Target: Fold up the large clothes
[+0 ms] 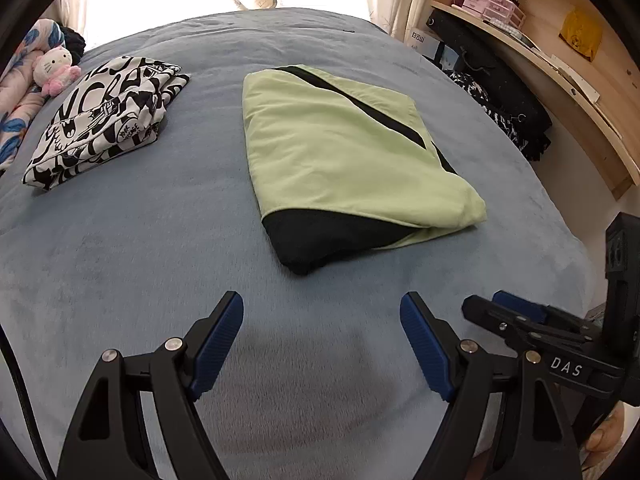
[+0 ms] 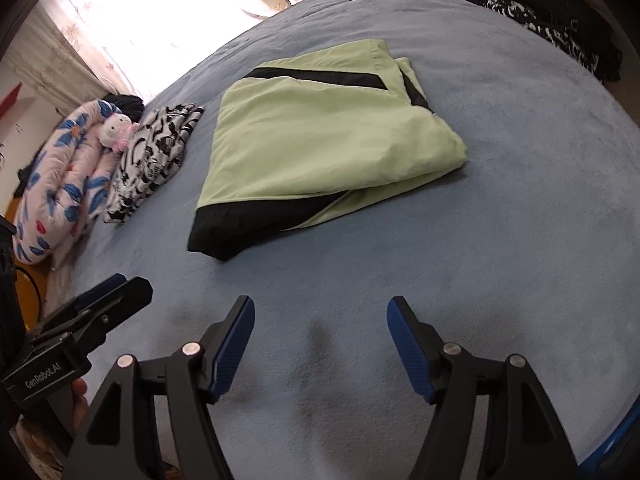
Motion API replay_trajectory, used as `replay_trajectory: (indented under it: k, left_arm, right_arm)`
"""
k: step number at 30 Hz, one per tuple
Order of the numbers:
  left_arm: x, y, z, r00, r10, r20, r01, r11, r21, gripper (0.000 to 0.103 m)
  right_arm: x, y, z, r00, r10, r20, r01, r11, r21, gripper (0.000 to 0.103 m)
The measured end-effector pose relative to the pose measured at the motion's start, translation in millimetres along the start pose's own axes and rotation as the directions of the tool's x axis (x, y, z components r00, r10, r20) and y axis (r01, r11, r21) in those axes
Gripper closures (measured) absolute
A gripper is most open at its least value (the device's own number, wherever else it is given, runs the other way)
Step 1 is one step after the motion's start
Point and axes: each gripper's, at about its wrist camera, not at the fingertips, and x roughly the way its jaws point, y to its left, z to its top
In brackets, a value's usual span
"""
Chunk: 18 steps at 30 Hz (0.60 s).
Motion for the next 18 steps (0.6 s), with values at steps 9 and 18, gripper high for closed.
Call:
replay_trajectory:
  k: [9,18]
  left_arm:
    - [18,6,36,1.000,0.000,0.022,-0.001,1.000,0.006,0.024]
    - [68,35,77,0.999,-0.032,-0.028,0.029,0.993,-0.115,0.024]
  right_arm:
    - [-24,-3,65,0.993,-0.090,0.081,0.099,0.988,-0.121,0.033]
    - [2,-45,127,1.000,-0.028,0.007,0.028,0.998,-0.058,0.033]
